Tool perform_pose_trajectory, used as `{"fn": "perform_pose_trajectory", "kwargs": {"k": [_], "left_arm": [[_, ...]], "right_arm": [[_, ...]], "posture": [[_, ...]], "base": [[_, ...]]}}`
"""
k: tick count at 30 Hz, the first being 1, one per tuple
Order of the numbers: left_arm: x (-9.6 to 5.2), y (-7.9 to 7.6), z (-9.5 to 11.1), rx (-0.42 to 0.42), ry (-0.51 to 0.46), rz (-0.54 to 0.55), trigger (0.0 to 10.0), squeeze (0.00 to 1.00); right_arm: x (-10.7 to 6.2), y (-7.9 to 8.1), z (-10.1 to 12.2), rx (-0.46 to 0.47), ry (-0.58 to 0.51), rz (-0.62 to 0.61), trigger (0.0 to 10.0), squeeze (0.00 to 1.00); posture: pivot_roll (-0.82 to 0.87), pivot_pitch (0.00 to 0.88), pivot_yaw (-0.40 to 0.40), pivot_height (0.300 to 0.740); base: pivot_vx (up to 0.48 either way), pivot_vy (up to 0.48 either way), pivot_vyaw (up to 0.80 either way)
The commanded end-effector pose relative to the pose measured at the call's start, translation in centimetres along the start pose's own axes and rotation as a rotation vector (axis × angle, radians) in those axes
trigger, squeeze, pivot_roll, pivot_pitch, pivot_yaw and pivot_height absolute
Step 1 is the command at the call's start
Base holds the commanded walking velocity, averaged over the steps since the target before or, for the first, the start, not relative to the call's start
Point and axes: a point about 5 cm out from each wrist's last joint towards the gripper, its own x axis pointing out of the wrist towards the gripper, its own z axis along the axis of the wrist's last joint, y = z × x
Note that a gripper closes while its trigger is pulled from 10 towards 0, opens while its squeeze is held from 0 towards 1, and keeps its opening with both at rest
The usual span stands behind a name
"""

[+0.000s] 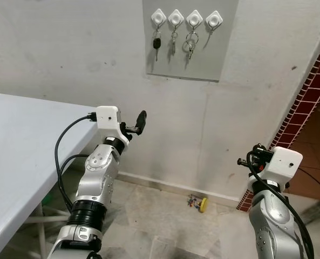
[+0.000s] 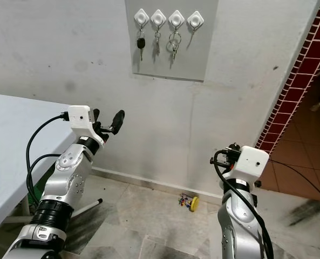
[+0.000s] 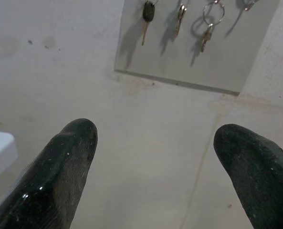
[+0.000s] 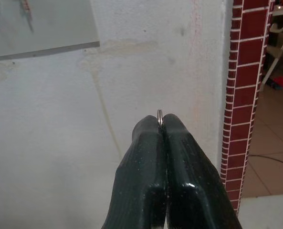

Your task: Hang keys on a hook

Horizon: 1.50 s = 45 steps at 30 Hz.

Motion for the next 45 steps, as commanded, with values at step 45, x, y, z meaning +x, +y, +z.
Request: {"fn": "perform_pose_trajectory", "kwargs": {"k": [45], "left_arm": [[0.0,-1.0,2.2,0.086,-0.018,-0.156,10.0,0.00]], "right_arm": [[-0.5,1.5,3.9,-0.009,-0.260,0.177,10.0,0.00]], "posture": [[-0.08,0.000,0.038,0.740]], "base": [[0.156,0.050,0.00]]}}
